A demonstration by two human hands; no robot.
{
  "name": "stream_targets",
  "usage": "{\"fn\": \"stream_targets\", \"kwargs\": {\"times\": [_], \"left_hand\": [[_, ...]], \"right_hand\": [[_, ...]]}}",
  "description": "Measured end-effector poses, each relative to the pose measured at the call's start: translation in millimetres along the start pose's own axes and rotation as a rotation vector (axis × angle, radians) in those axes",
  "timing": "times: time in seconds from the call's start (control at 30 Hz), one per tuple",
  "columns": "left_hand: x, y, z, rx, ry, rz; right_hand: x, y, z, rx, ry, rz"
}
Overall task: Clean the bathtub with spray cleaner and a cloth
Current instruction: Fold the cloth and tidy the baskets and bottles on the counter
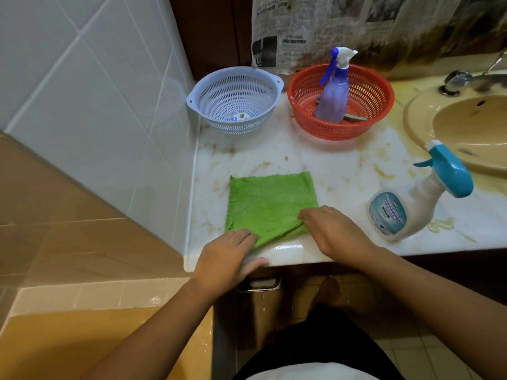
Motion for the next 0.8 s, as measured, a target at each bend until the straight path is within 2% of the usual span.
{"fn": "stream_targets", "kwargs": {"times": [0.13, 0.3, 0.43, 0.57, 0.7, 0.8], "left_hand": [[3.4, 11.1, 13.4, 0.104, -0.047, 0.061], [21.6, 42.3, 43.2, 0.324, -0.336, 0.139], [33.3, 70.0, 57.2, 0.360, -0.448, 0.133], [34.6, 97.8, 73.6, 0.361, -0.388, 0.089], [24.6, 104.3, 84.2, 0.377, -0.289, 0.135], [20.3, 103.4, 87.1, 0.353, -0.261, 0.146]], "right_hand": [[11.0, 13.9, -0.6, -0.039, 0.226, 0.048], [18.8, 30.2, -20.8, -0.044, 0.296, 0.174], [37.9, 41.0, -30.7, 0.000, 0.256, 0.081], [44.7, 68.7, -40.5, -0.032, 0.190, 0.009], [30.3, 94.5, -48.6, -0.121, 0.105, 0.140], [27.7, 99.2, -49.5, -0.117, 0.066, 0.168]]}}
Point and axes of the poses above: each hand's wrist, its own y-axis towards the middle knuckle, its own x-axis out of the back of the hand, z = x × y, the point moved 8 cm from there along y, towards the middle knuckle, and after that the axes turned 12 degrees about z, right-handed, at the moved point
